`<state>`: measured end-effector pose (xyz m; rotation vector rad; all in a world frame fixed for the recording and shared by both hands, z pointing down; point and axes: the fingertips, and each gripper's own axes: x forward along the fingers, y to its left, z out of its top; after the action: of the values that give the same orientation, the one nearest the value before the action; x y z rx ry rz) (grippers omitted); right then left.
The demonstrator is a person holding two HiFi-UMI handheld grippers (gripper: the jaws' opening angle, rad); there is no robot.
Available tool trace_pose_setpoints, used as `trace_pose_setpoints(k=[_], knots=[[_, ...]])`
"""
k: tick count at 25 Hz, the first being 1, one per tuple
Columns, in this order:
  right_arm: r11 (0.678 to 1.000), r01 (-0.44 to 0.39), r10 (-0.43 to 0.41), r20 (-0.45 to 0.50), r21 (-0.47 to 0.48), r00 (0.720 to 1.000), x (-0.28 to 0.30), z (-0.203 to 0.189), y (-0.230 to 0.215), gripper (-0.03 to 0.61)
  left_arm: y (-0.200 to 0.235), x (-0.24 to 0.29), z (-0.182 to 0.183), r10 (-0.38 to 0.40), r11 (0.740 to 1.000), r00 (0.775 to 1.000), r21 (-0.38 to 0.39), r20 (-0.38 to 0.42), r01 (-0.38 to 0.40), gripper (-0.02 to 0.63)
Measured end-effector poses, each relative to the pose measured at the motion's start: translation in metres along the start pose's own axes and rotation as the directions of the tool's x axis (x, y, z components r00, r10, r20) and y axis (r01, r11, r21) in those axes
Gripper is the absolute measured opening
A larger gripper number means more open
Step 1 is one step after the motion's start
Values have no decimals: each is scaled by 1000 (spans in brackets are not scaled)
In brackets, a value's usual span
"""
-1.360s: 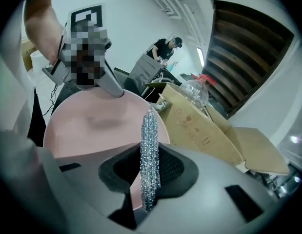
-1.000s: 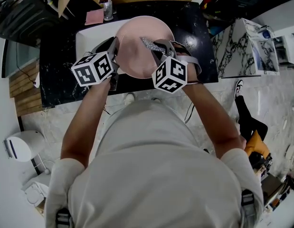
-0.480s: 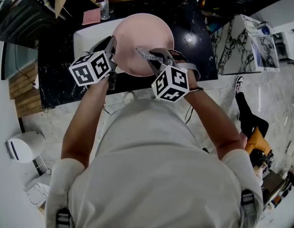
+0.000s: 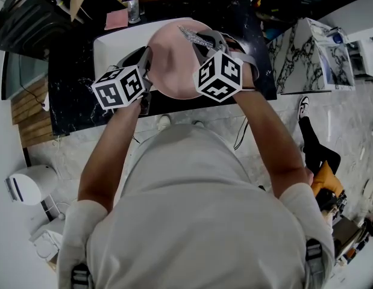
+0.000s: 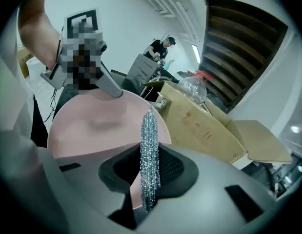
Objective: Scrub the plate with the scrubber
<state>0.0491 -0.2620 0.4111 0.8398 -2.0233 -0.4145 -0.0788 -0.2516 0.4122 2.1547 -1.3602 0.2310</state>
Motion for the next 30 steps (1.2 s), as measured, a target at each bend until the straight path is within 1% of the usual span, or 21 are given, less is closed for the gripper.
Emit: trace_pose_setpoints(k=[4,10,14,17,19,22,24,27,30], knots=[[998,-65,65,-16,-20,998,1,-8,33,77,6,-2,2,7,1000,1000,-28,9,-7,31],[986,-164,164,-19,-34,986,-8,-15,85,77,14,-1,6,18,999,1000,-42,20,-17,34],[973,-222,221,-16,-65,975,-16,-20,108,77,14,2,5,16,999,1000,-39,13,-16,34],[958,-275,275,-11,-86,961,-23,-20,115,77,12,4,3,14,1000,1000,-26,0,-14,34],[958,-268,270,6,-105,963,-27,-15,105,77,9,6,1,2,1000,1000,-19,-13,-2,32],[968,-204,212,45,-144,976,-29,1,79,77,6,8,-2,-17,1000,999,-15,-32,16,29],[970,-166,180,63,-180,982,-27,11,65,77,2,8,-4,-28,1000,999,0,-41,28,28],[960,-123,147,78,-252,986,-24,24,53,77,-6,9,-7,-46,998,997,30,-58,48,28],[943,-84,117,81,-323,990,-16,32,46,77,-12,8,-10,-63,996,995,54,-78,67,29]])
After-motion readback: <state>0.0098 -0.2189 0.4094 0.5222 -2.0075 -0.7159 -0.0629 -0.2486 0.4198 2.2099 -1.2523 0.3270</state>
